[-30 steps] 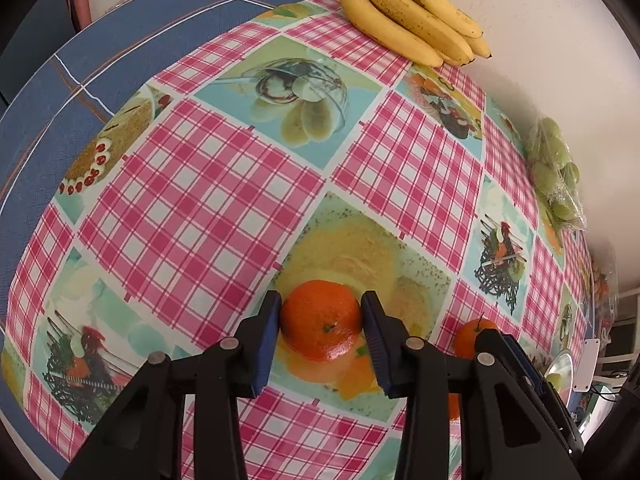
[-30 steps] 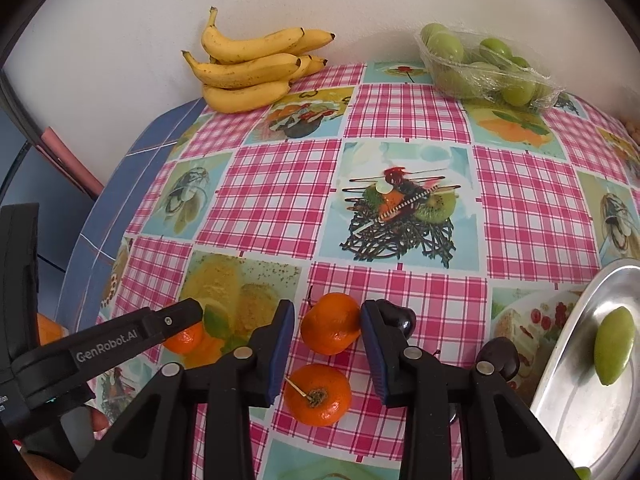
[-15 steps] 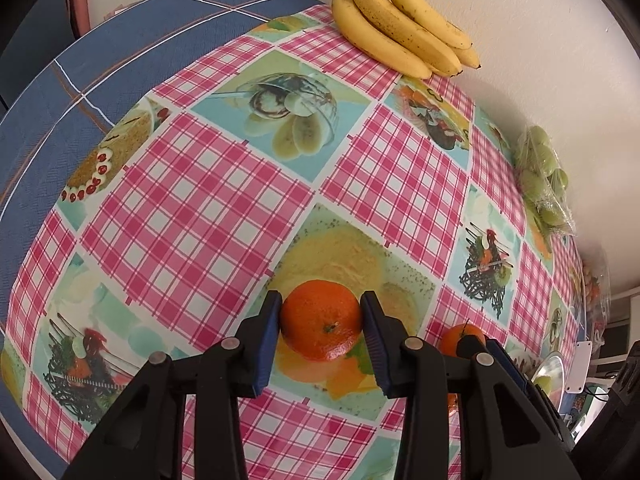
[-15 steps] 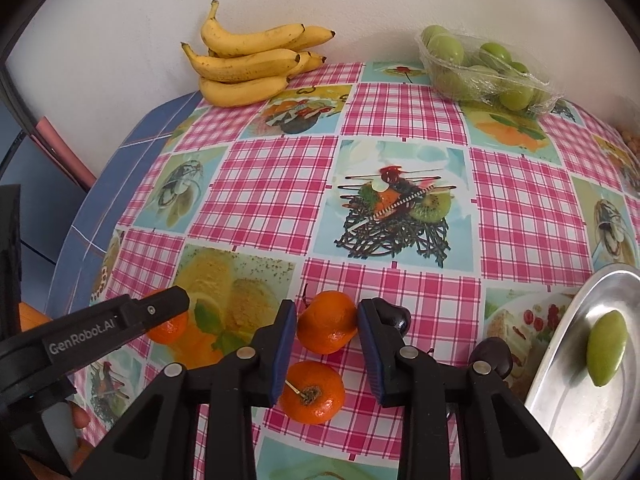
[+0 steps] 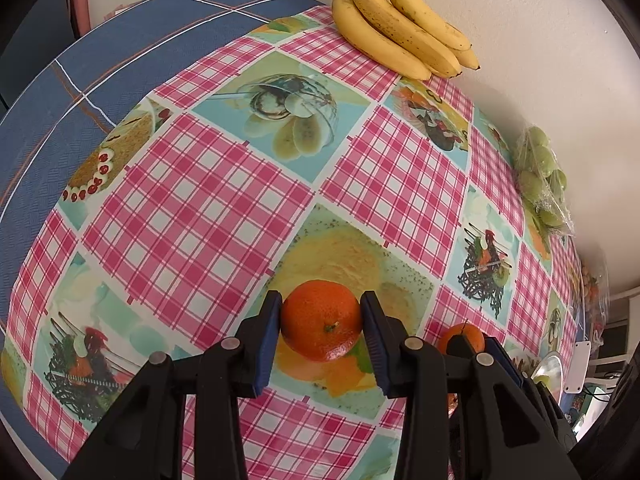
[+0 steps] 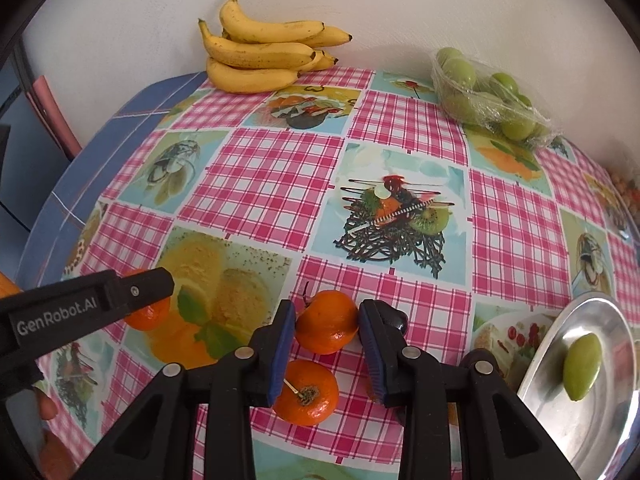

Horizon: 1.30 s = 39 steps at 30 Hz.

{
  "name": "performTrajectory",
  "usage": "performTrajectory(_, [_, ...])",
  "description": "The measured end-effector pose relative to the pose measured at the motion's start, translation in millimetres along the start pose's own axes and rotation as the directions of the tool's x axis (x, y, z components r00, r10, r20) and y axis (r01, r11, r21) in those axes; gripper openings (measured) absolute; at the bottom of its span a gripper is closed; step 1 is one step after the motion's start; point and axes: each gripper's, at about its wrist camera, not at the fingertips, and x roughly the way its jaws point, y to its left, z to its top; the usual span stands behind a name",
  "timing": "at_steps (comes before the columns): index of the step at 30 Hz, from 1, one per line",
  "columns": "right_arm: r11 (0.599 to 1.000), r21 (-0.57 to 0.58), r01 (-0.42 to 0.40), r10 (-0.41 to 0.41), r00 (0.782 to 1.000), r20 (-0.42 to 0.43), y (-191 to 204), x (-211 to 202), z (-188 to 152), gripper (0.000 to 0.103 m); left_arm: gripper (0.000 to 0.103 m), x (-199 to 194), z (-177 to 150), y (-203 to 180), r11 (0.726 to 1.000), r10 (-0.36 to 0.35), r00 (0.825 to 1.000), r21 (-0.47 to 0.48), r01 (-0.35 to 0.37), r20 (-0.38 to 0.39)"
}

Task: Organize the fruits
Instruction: 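Grasp an orange with the left gripper while the right gripper grasps another orange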

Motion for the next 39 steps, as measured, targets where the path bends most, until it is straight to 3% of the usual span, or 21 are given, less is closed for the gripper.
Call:
performTrajectory(9, [0.980,-0.149,0.132,-0.130,0.991,0.018,24,5,-6,0.041,0.042,1,0,-1,1.000,0.005,1.000,-0.003,-0.005,0.000])
performTrajectory(17, [0.979,-0.150,0.140,-0.139,0.990,0.023,24,5,-7,0.038,0.042,1,-2,-2,1.000,0.007,1.000,-0.005,-0.007,0.003])
performTrajectory(28, [1.000,0.021,-0.021,0.021,0.999,0.024,2,-24,6,0.038,0.041,-22,1,-4,1.000,-0.017,0.998,-0.002,0.017,0.058])
performTrajectory(34, [0.977,0.169,-0.132,0.130,0.991,0.024,-23,-42,7,0.038,0.041,-28,0,-8,0.999,-0.038,0.998,-0.012,0.039,0.058])
performTrajectory(39, [0.962,0.225,-0.152,0.149,0.988,0.029,-39,-53,2,0.038,0.041,-28,-4,-13,0.998,-0.052,0.998,-0.014,0.053,0.045])
